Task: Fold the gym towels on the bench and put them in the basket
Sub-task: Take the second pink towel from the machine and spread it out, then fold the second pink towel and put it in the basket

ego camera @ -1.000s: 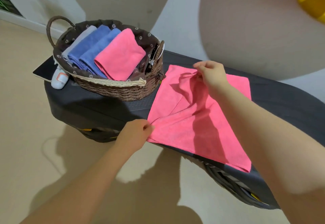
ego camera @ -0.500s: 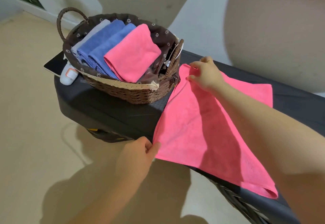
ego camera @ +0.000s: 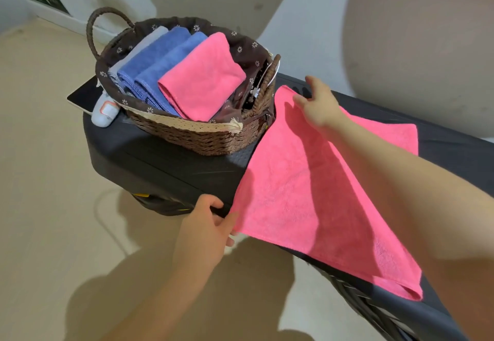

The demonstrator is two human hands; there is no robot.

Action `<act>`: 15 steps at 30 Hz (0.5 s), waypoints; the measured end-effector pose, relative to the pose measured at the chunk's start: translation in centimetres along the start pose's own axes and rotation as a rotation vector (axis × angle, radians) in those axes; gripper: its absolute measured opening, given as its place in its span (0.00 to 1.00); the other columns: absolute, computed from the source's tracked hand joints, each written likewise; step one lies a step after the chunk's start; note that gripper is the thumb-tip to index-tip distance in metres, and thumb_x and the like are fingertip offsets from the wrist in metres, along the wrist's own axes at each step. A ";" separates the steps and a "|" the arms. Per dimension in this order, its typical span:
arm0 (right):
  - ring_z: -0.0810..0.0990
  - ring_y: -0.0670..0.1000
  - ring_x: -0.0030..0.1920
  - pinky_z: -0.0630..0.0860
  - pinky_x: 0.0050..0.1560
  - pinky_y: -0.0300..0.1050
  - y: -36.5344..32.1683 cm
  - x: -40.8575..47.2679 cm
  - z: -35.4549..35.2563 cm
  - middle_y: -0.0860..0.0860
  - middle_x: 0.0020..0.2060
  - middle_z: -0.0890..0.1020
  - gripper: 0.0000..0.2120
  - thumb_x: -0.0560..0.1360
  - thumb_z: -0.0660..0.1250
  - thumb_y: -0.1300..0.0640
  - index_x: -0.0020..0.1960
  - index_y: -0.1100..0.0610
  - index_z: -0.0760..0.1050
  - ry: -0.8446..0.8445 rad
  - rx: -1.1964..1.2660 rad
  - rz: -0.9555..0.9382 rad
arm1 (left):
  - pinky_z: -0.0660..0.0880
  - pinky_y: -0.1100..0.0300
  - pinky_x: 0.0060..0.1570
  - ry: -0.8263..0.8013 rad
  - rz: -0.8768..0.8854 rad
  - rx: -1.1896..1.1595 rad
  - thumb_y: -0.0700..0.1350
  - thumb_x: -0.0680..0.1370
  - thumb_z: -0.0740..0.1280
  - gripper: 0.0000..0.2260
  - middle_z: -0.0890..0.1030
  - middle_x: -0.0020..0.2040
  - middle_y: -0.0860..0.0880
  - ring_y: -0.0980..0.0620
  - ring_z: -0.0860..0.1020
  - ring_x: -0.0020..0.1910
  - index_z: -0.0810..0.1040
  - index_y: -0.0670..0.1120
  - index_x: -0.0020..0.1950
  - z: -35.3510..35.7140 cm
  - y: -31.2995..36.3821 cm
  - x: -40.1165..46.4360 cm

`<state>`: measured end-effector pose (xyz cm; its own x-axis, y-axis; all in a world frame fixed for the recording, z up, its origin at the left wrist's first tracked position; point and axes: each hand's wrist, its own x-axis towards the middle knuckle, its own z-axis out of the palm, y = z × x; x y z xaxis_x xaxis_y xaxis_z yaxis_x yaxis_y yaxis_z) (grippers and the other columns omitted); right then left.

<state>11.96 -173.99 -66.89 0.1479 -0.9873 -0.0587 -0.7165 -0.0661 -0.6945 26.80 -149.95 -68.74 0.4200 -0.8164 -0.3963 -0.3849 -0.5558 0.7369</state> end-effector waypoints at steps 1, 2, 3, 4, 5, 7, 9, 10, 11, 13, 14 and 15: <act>0.65 0.56 0.70 0.58 0.68 0.41 0.2 -0.7 -0.3 0.59 0.71 0.64 0.24 0.78 0.60 0.59 0.72 0.62 0.60 0.041 -0.003 -0.037 | 0.70 0.65 0.28 0.011 0.016 0.003 0.47 0.75 0.67 0.08 0.82 0.35 0.49 0.58 0.78 0.24 0.68 0.51 0.47 0.0 0.0 0.1; 0.66 0.56 0.69 0.58 0.67 0.38 0.5 -1.8 -0.7 0.61 0.69 0.65 0.21 0.78 0.59 0.61 0.70 0.64 0.63 0.097 -0.039 -0.075 | 0.71 0.63 0.30 0.011 0.032 0.007 0.48 0.75 0.67 0.08 0.82 0.34 0.48 0.57 0.79 0.25 0.68 0.51 0.47 -0.1 0.2 0.1; 0.66 0.57 0.68 0.58 0.65 0.38 1.1 -3.1 -1.2 0.61 0.67 0.66 0.19 0.78 0.59 0.62 0.67 0.65 0.66 0.149 -0.073 -0.112 | 0.72 0.60 0.33 0.003 0.048 0.007 0.49 0.76 0.67 0.07 0.82 0.34 0.47 0.56 0.79 0.25 0.69 0.51 0.46 -0.1 0.4 0.0; 0.67 0.58 0.67 0.59 0.64 0.39 1.7 -4.5 -1.7 0.62 0.65 0.68 0.16 0.77 0.59 0.63 0.64 0.66 0.69 0.187 -0.088 -0.133 | 0.73 0.59 0.34 -0.013 0.064 0.005 0.49 0.76 0.66 0.07 0.82 0.33 0.47 0.54 0.79 0.26 0.69 0.50 0.44 0.0 0.7 -0.2; 0.68 0.58 0.65 0.61 0.63 0.40 2.4 -5.9 -2.3 0.63 0.63 0.69 0.14 0.77 0.60 0.64 0.61 0.67 0.71 0.211 -0.092 -0.135 | 0.73 0.58 0.34 -0.036 0.082 0.016 0.48 0.76 0.66 0.06 0.81 0.32 0.46 0.51 0.79 0.28 0.70 0.49 0.43 0.1 0.9 -0.3; 0.71 0.60 0.61 0.63 0.60 0.41 4.0 -8.5 -3.5 0.65 0.59 0.72 0.12 0.76 0.60 0.66 0.58 0.68 0.73 0.223 -0.115 -0.098 | 0.71 0.60 0.32 -0.089 0.120 0.083 0.47 0.77 0.65 0.07 0.80 0.32 0.46 0.49 0.78 0.28 0.71 0.46 0.42 0.6 1.4 -0.4; 0.73 0.60 0.56 0.64 0.56 0.40 5.4 -11.0 -4.4 0.64 0.57 0.73 0.11 0.76 0.60 0.66 0.56 0.67 0.74 0.218 -0.136 -0.024 | 0.68 0.63 0.29 -0.135 0.135 0.159 0.46 0.77 0.64 0.08 0.78 0.34 0.46 0.53 0.76 0.28 0.71 0.44 0.40 1.0 1.9 -0.2; 0.74 0.59 0.54 0.65 0.54 0.40 6.0 -12.2 -4.8 0.63 0.57 0.73 0.11 0.75 0.60 0.66 0.55 0.66 0.74 0.226 -0.137 0.005 | 0.67 0.62 0.29 -0.153 0.128 0.186 0.46 0.77 0.64 0.08 0.78 0.36 0.45 0.53 0.75 0.29 0.72 0.43 0.41 1.1 2.2 0.0; 0.75 0.59 0.52 0.65 0.53 0.40 6.4 -13.6 -5.3 0.62 0.57 0.73 0.10 0.75 0.60 0.66 0.55 0.65 0.75 0.241 -0.138 0.030 | 0.67 0.60 0.31 -0.158 0.117 0.198 0.46 0.77 0.64 0.09 0.78 0.37 0.44 0.52 0.74 0.31 0.73 0.41 0.43 1.0 2.5 0.2; 0.75 0.57 0.51 0.67 0.50 0.42 7.1 -16.5 -6.3 0.59 0.56 0.73 0.08 0.74 0.61 0.65 0.52 0.63 0.75 0.274 -0.147 0.079 | 0.67 0.57 0.37 -0.116 0.111 0.192 0.47 0.77 0.65 0.10 0.78 0.41 0.42 0.47 0.76 0.38 0.70 0.41 0.46 0.7 2.4 0.4; 0.75 0.56 0.49 0.66 0.47 0.43 7.4 -18.1 -6.7 0.58 0.53 0.73 0.06 0.74 0.63 0.63 0.50 0.62 0.75 0.287 -0.156 0.106 | 0.69 0.55 0.41 -0.082 0.122 0.184 0.47 0.76 0.66 0.10 0.78 0.43 0.41 0.43 0.77 0.42 0.68 0.42 0.47 0.6 2.2 0.2; 0.74 0.55 0.48 0.64 0.43 0.41 7.7 -19.7 -7.0 0.57 0.50 0.73 0.04 0.73 0.64 0.62 0.47 0.62 0.75 0.295 -0.165 0.132 | 0.71 0.53 0.44 -0.053 0.137 0.184 0.48 0.77 0.66 0.11 0.79 0.45 0.40 0.40 0.78 0.44 0.67 0.42 0.48 0.5 2.0 0.0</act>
<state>-1.29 -156.05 -66.04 -0.1389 -0.9866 0.0857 -0.8203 0.0661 -0.5681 25.63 -151.13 -67.58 0.3117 -0.8906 -0.3312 -0.5806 -0.4545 0.6756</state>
